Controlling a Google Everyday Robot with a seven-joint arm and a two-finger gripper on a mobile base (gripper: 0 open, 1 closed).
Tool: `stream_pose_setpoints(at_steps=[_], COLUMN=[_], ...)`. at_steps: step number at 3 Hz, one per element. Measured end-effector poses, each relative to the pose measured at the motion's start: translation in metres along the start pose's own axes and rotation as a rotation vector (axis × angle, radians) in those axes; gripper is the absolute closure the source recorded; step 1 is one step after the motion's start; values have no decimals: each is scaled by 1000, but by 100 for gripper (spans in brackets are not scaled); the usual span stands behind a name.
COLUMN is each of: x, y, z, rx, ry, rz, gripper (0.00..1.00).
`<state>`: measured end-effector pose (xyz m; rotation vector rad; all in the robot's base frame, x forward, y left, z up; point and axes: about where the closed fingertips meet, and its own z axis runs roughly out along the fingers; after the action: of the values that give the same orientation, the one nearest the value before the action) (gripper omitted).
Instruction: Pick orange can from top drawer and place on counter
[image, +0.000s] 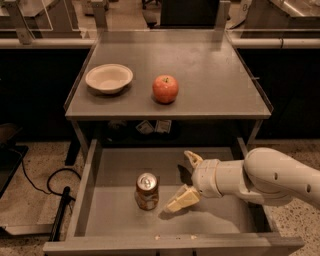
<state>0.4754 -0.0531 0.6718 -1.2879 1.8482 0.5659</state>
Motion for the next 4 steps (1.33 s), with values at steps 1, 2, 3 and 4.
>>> stream_pose_setpoints(at_steps=[1, 2, 3, 4], x=[0, 3, -4, -4], y=[0, 7, 10, 10], z=[0, 9, 32, 49], rx=[1, 21, 27, 19], ry=[0, -30, -99, -148], rz=[1, 5, 16, 34], gripper=[0, 0, 0, 0])
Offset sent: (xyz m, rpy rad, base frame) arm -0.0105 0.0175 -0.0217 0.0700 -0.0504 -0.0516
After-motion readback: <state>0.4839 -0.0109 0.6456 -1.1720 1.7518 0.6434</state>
